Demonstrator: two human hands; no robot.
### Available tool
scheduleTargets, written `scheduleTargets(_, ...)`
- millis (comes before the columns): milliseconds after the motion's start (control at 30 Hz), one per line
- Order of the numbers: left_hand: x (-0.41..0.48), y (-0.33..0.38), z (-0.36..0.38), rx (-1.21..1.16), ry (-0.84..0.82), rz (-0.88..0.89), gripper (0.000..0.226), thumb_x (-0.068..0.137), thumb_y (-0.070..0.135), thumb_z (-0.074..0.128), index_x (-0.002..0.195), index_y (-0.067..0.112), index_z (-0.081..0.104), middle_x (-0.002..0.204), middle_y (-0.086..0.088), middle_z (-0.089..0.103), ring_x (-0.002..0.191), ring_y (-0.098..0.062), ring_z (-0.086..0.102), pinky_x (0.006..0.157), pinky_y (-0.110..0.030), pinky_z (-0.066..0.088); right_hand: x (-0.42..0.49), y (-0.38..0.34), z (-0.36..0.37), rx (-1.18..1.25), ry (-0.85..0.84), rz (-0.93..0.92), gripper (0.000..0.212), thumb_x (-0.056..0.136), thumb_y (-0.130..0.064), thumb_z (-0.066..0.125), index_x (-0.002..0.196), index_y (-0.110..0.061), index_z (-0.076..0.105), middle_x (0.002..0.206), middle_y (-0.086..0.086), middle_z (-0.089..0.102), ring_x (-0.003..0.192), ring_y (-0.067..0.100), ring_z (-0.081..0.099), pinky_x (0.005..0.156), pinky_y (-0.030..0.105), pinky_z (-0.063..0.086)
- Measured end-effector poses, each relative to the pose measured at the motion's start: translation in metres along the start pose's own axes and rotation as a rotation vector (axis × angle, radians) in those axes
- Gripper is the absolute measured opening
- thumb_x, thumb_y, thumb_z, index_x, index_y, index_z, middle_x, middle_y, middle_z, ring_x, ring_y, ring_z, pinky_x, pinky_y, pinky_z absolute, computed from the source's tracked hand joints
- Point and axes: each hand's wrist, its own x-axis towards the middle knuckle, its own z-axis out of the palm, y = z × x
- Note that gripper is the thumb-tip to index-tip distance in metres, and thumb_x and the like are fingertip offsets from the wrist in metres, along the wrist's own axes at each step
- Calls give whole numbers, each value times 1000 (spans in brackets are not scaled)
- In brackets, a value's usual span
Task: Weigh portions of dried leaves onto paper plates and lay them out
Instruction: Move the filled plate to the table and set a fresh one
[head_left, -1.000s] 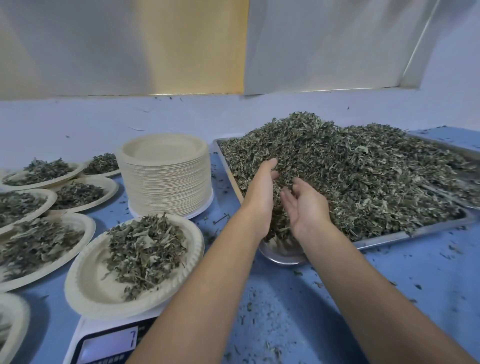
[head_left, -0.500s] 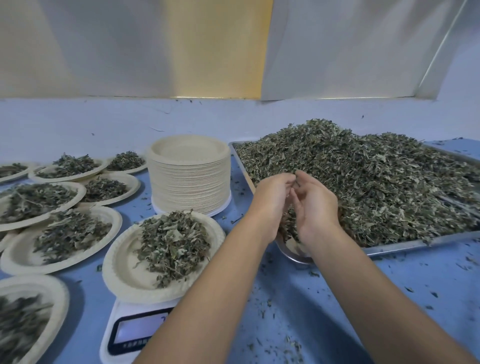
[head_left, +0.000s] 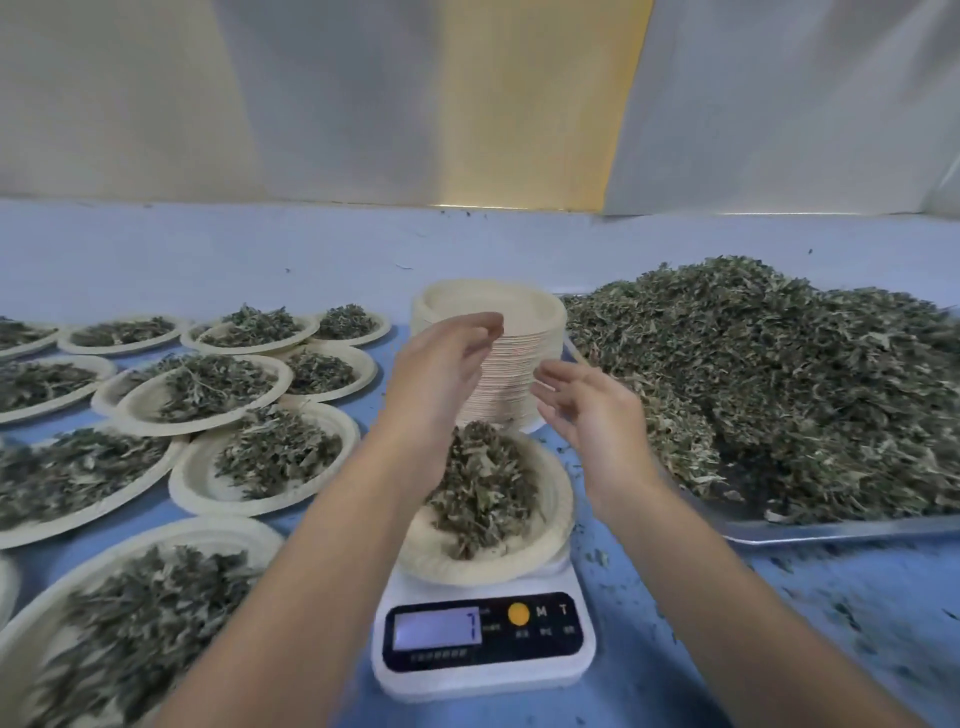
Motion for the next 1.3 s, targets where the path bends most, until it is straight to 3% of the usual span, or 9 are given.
scheduleTargets(133,-3,2,-32,136,104,62,30,94,5,42,95,21,67,113,4,66,110,-4,56,94,-21,41,-3,13,1,-207,-55,-40,29,96,2,42,104,-13,66,110,2,67,106,11,62,84,18,48)
scheduleTargets(300,-6,-19,-57,318,245,21,29,94,9,43,108,23,64,98,22,57,84,16,43,68,-9,32,-5,21,-3,-323,-66,-50,30,94,1,43,99,-17,67,105,-4,67,102,6,61,82,16,47)
scheduleTargets(600,-8,-45,-68,271,353,-148,34,93,4,42,120,12,61,120,2,60,108,-12,50,91,-27,36,-4,26,-3,-303,-49,-22,33,92,4,45,93,-17,70,107,-1,69,107,13,61,95,30,47)
scheduleTargets(700,-6,-48,-68,209,352,-197,32,93,4,43,117,12,62,122,-4,61,115,-22,55,102,-42,41,-5,27,-2,-299,-30,-14,33,91,4,45,93,-16,71,106,-2,69,108,14,61,98,34,47)
scheduleTargets(867,-3,-44,-75,166,372,-199,33,88,-7,51,116,9,61,114,-4,63,102,-17,59,87,-28,47,-11,23,6,-281,2,-27,34,88,5,46,93,-16,71,104,-4,69,107,13,61,97,32,46)
scheduleTargets(1000,-1,-33,-87,156,375,-229,37,83,-14,53,111,7,64,110,-5,66,102,-21,62,95,-35,48,-14,17,20,-290,-10,-63,33,91,5,44,95,-15,70,105,-2,69,104,12,61,93,28,48)
scheduleTargets(1133,-2,-17,-106,120,391,-232,36,81,-16,55,103,9,67,103,-5,67,85,-16,65,71,-27,53,-15,14,40,-310,-86,-82,35,88,10,46,91,-18,67,99,-4,67,91,2,59,70,8,47)
scheduleTargets(1233,-2,-2,-124,129,417,-230,32,82,-14,56,98,11,68,108,-5,68,96,-25,65,89,-40,52,-14,14,60,-329,-144,-78,36,86,13,47,92,-17,65,94,-5,65,85,1,57,65,5,46)
scheduleTargets(1300,-2,7,-139,134,444,-217,29,84,-12,56,96,11,68,108,-6,67,93,-27,66,87,-41,54,-14,16,75,-337,-180,-56,38,84,15,46,98,-13,67,93,-2,65,84,2,58,68,7,48)
